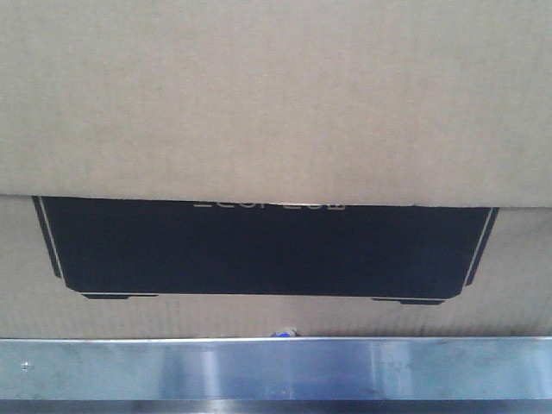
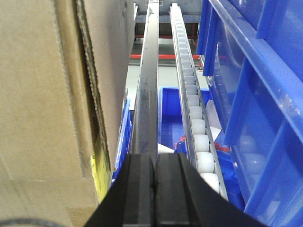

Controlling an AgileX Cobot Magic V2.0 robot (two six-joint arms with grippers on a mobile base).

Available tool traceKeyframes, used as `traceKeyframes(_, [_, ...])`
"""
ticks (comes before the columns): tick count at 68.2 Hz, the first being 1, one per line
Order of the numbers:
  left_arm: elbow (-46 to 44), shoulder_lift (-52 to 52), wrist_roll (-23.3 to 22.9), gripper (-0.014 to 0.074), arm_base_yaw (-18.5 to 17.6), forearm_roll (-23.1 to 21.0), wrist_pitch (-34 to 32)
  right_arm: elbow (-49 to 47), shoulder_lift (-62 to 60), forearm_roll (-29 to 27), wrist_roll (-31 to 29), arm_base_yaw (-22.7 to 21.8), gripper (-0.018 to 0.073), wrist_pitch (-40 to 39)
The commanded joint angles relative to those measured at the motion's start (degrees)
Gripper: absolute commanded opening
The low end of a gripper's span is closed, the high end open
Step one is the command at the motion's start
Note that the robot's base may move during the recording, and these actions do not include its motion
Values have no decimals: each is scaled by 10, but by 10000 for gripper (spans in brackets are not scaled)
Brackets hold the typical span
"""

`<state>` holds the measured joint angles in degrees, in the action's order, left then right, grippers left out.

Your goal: Grab box from left shelf to table start

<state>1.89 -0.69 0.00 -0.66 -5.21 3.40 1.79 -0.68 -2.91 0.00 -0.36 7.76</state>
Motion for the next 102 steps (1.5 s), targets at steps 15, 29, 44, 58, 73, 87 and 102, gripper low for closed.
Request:
traceKeyframes(15, [-3, -10, -3, -99, 0, -2, -53, 2, -5, 1, 0, -3, 56, -50])
traceKeyframes(29, [-3, -10, -3, -99, 0, 17, -53, 2, -5, 1, 0, -3, 56, -50])
traceKeyframes(44, [-3, -10, -3, -99, 0, 17, -53, 2, -5, 1, 0, -3, 56, -50])
traceKeyframes(58, [-3, -10, -3, -99, 0, 16, -53, 2, -5, 1, 0, -3, 56, -50])
traceKeyframes(73, [-5, -10, -5, -99, 0, 5, -139, 2, -5, 1, 0, -3, 56, -52])
traceKeyframes(87, [-82, 2, -3, -99, 0, 52, -110, 2, -5, 1, 0, -3, 56, -52])
traceKeyframes(102, [-232, 70, -3, -95, -1, 119, 20, 2, -5, 1, 0, -3, 56, -52])
